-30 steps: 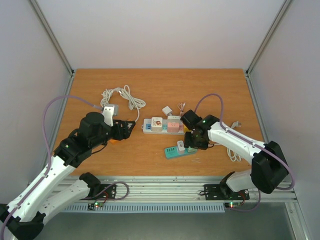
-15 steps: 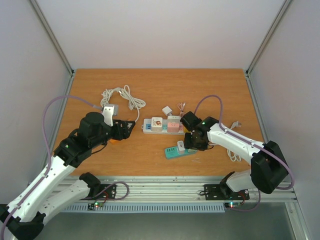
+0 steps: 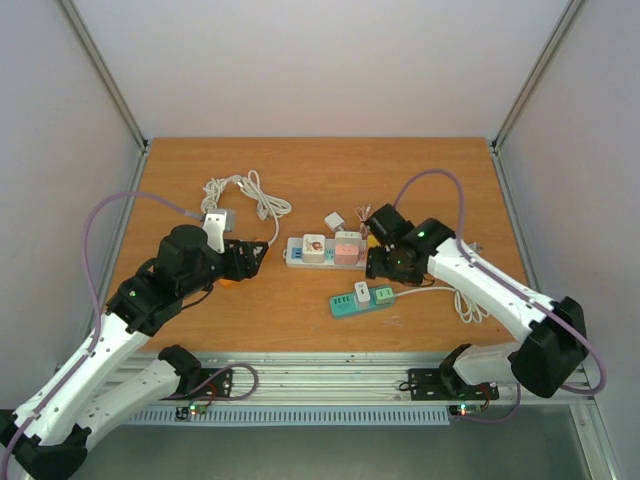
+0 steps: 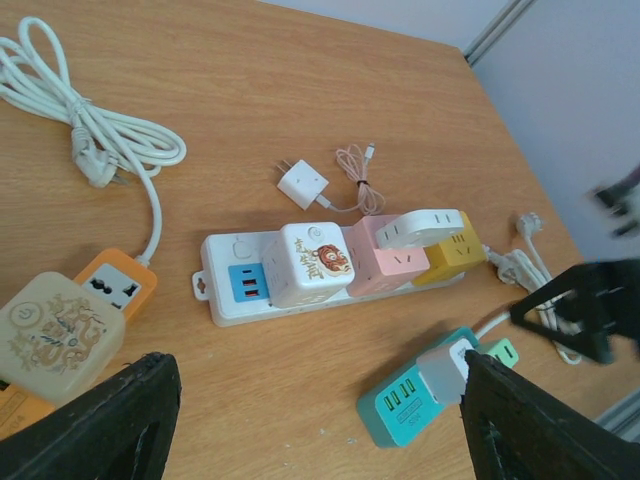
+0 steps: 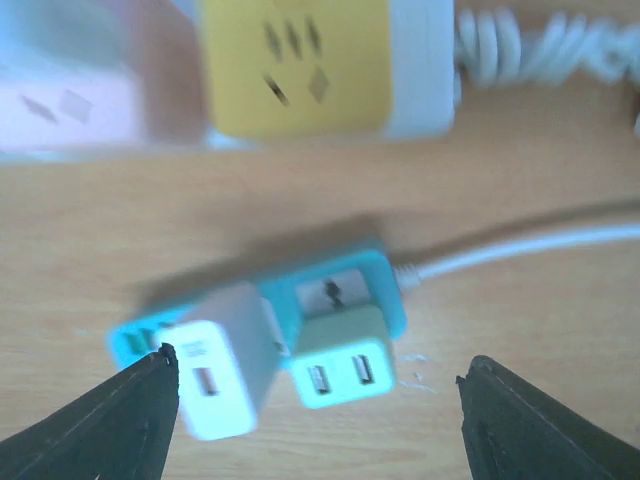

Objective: Insert the plug

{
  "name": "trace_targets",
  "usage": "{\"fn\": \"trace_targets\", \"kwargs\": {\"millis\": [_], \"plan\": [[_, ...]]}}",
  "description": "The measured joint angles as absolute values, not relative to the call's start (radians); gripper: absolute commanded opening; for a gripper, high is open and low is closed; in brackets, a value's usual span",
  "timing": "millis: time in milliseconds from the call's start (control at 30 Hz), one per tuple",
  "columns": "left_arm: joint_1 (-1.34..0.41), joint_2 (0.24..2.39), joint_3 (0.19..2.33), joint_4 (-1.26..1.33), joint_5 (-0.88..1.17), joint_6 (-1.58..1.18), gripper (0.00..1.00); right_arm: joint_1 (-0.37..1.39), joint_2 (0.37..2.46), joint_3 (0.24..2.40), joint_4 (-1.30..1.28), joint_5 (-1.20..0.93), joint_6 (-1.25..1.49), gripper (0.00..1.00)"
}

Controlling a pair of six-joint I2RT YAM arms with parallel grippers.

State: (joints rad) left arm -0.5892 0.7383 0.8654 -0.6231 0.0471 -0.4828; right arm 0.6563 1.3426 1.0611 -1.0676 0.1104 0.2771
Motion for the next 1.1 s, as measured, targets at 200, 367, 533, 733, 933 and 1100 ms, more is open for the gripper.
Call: {"fn": "trace_targets", "kwargs": {"millis": [200, 367, 533, 733, 933, 1100], "plan": [[-0.588, 0.726, 0.866, -0.645, 0.004, -0.477, 0.77, 0.656, 1.345, 1.332, -1.105, 0.163, 0.220, 0.78], [-0.588, 0.682, 0.867, -0.662, -0.047, -0.460, 0.77, 0.655, 1.599, 1.634, -1.115, 0.184, 0.130, 0.79], [-0.586, 0.632, 0.868, -0.683, -0.105, -0.438, 0.77, 0.633, 1.910, 1.913, -1.112, 0.135, 0.001, 0.75], [-0.583, 0.595, 0.868, -0.696, -0.141, -0.418, 0.77, 0.602, 2.267, 2.242, -1.195, 0.082, -0.149, 0.76], [-0.583, 0.604, 0.868, -0.701, -0.143, -0.405, 0.77, 0.580, 2.478, 2.420, -1.319, 0.014, -0.240, 0.74], [-0.582, 0.619, 0.868, -0.701, -0.143, -0.392, 0.77, 0.564, 2.537, 2.434, -1.390, -0.022, -0.288, 0.72]]}}
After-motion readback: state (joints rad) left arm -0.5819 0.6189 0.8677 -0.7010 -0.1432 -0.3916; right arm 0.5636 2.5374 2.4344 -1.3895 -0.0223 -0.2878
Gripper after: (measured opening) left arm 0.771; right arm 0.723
